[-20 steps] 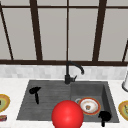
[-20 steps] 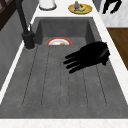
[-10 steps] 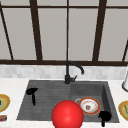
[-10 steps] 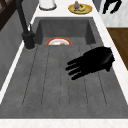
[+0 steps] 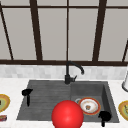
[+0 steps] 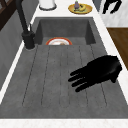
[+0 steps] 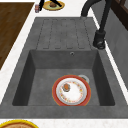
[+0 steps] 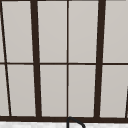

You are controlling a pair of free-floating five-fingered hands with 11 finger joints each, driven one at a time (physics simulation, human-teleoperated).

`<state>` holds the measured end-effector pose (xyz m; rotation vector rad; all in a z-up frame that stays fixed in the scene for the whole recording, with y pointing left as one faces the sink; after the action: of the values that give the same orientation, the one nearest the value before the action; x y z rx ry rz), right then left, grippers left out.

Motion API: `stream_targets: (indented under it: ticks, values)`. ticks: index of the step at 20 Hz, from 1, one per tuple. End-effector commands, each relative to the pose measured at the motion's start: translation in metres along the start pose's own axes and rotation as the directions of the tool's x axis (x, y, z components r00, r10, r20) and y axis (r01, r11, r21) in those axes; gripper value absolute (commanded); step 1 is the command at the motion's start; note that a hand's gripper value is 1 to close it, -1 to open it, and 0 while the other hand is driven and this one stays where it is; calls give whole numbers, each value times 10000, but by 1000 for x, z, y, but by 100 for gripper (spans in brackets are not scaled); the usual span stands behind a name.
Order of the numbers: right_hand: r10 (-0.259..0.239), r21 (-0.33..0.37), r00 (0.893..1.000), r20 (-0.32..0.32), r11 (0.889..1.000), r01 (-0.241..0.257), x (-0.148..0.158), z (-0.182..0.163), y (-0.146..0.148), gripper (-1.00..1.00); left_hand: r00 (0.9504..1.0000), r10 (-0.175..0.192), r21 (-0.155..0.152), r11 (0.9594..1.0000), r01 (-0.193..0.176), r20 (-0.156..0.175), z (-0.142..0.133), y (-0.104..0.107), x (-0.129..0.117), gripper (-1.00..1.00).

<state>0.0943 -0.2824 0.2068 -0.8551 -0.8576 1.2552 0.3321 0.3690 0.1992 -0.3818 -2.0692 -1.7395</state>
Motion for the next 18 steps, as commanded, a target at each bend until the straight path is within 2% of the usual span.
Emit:
stream_targets:
  ticks: [1, 3, 7, 12, 15, 18]
  values:
    - [0, 0, 10000, 0, 10000, 0, 0, 0, 0, 0, 9994, -226, -339, 9992, 218, -250, 26, -4, 5, -100]
    - [0, 0, 10000, 0, 10000, 0, 0, 0, 0, 0, 9995, -301, -253, 9992, 298, -130, 41, -7, 7, -100]
    - [0, 0, 10000, 0, 10000, 0, 0, 0, 0, 0, 9999, 32, -187, 9998, -35, -115, 70, -3, 11, -100]
    - [0, 0, 10000, 0, 10000, 0, 0, 0, 0, 0, 9999, -13, -287, 9996, 8, -166, 108, 3, 13, -100]
    - [0, 0, 10000, 0, 10000, 0, 0, 0, 0, 0, 10000, -5, -99, 10000, 4, -67, 133, 6, 13, -100]
    - [0, 0, 10000, 0, 10000, 0, 0, 0, 0, 0, 10000, 39, -67, 10000, -40, -56, 157, 7, 11, -100]
